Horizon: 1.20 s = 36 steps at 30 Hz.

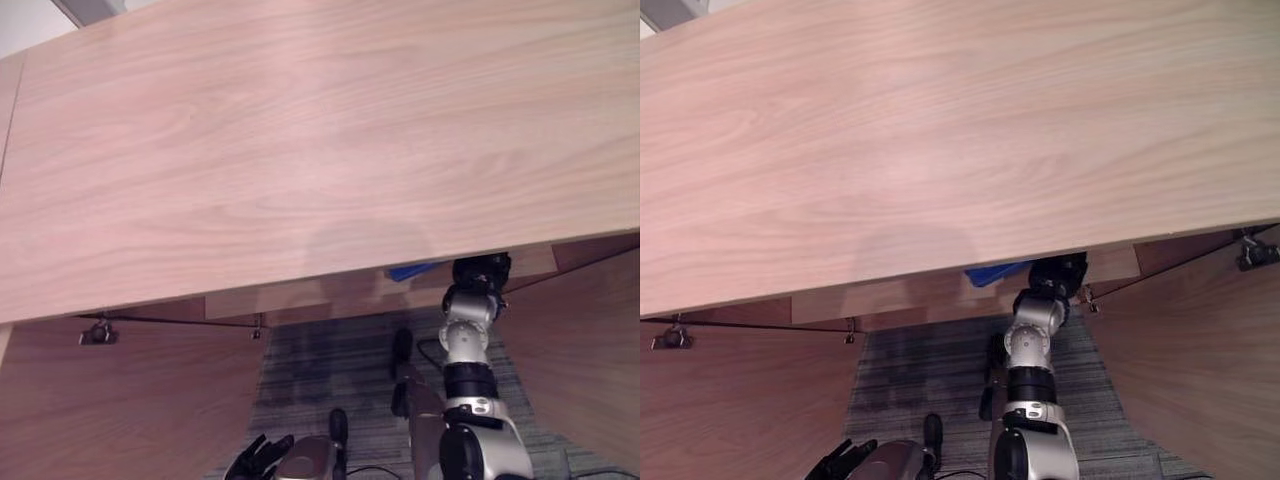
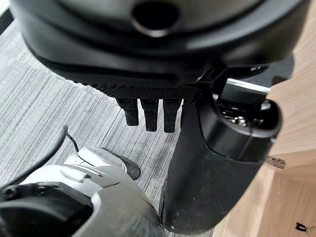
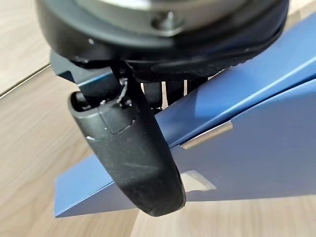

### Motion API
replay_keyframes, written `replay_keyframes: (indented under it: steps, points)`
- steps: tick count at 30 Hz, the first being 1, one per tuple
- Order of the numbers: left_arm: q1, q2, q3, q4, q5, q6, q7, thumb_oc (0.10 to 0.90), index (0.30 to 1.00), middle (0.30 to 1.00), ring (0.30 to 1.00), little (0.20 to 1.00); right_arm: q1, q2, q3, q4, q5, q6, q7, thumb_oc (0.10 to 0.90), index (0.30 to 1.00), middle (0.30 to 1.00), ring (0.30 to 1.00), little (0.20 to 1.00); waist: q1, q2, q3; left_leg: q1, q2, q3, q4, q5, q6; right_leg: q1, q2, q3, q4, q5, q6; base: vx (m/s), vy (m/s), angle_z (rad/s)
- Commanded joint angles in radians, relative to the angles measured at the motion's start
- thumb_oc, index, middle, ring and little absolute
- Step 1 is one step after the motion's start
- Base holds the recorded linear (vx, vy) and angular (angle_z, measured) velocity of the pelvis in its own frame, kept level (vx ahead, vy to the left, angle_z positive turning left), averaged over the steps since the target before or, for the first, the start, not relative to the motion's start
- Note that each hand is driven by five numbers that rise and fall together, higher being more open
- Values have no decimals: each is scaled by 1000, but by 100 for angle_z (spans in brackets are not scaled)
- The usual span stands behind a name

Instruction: Put the empty folder in the office cabinet

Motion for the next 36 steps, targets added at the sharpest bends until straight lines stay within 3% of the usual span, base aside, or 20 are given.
replay_keyframes:
  steps: [1,8,19,26,31,36]
  points:
    - [89,97,-28,-8,-4,-2,27,800,900,900,900,900,-136,90,-8,-293,-59,-69,61,400,300,300,300,300,-4,-24,5,28,-67,-59,-6,-10,81,-42,-38,50,-75,108,146,-71,17,5]
    - [41,124,-48,15,4,-12,41,800,900,900,900,900,-163,137,59,-445,-97,-77,30,400,300,300,300,300,-9,-31,80,-37,-97,-48,97,-36,84,-56,-53,71,-56,115,141,-98,12,0]
    - [24,163,-105,34,-6,-29,66,800,900,900,900,900,-187,128,174,-568,-175,-97,-22,400,300,300,300,300,-6,-39,80,-270,-121,-28,318,-90,98,-200,-86,110,40,99,123,-76,8,-3]
    - [21,180,-132,30,-5,-26,71,800,900,900,900,900,-200,140,198,-582,-196,-99,-37,400,300,300,300,300,-7,-26,80,-391,-134,-24,423,-116,102,-275,-99,119,96,83,118,-48,3,0]
    - [93,200,-189,-126,-19,-1,56,800,900,900,900,900,-247,116,206,-573,-254,-94,-87,400,300,300,300,300,-12,12,80,-487,-146,-13,482,-133,107,-354,-104,138,132,76,115,-32,31,-2]
    - [80,213,-208,-119,-12,6,56,800,900,900,900,900,-310,121,202,-584,-300,-109,-130,400,300,300,300,300,-5,19,80,-492,-147,-13,470,-131,107,-369,-103,139,130,79,116,6,8,-10]
